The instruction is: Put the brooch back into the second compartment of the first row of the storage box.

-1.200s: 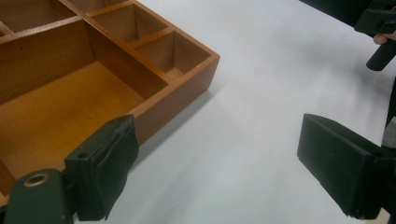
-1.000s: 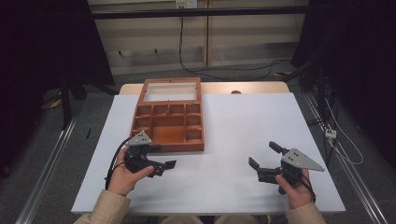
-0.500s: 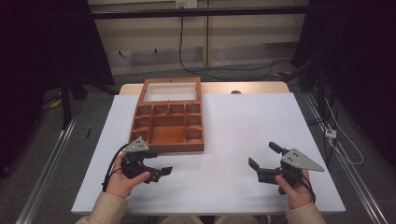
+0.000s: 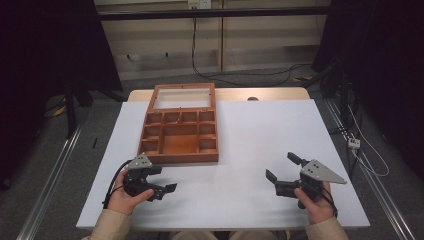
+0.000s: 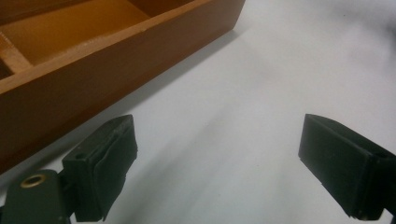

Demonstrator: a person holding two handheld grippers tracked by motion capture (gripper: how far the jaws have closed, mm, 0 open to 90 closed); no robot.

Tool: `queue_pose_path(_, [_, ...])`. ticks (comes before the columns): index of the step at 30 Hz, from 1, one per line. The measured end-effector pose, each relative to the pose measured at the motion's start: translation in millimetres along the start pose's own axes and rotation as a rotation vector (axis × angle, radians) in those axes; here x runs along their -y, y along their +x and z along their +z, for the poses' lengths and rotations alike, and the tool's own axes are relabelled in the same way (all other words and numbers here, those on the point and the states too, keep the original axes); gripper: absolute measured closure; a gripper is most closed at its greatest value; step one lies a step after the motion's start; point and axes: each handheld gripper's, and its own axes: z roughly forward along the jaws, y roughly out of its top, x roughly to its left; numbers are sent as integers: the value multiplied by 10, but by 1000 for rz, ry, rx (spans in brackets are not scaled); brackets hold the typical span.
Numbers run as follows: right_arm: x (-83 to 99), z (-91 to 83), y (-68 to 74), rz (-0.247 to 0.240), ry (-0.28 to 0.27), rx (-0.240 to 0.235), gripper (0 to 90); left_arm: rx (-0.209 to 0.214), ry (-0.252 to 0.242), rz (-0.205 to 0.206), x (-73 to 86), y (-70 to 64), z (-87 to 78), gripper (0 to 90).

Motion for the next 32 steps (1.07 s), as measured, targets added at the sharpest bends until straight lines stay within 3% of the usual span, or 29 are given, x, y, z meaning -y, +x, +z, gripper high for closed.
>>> queue_pose_path(19, [40,11,7,-2,17,-13,37,-41,-9,-14,158,85,-158,113])
queue_pose_path(32, [62,-11,-14,-2,27,-5,37,-25,-36,-7,118,67,-162,110])
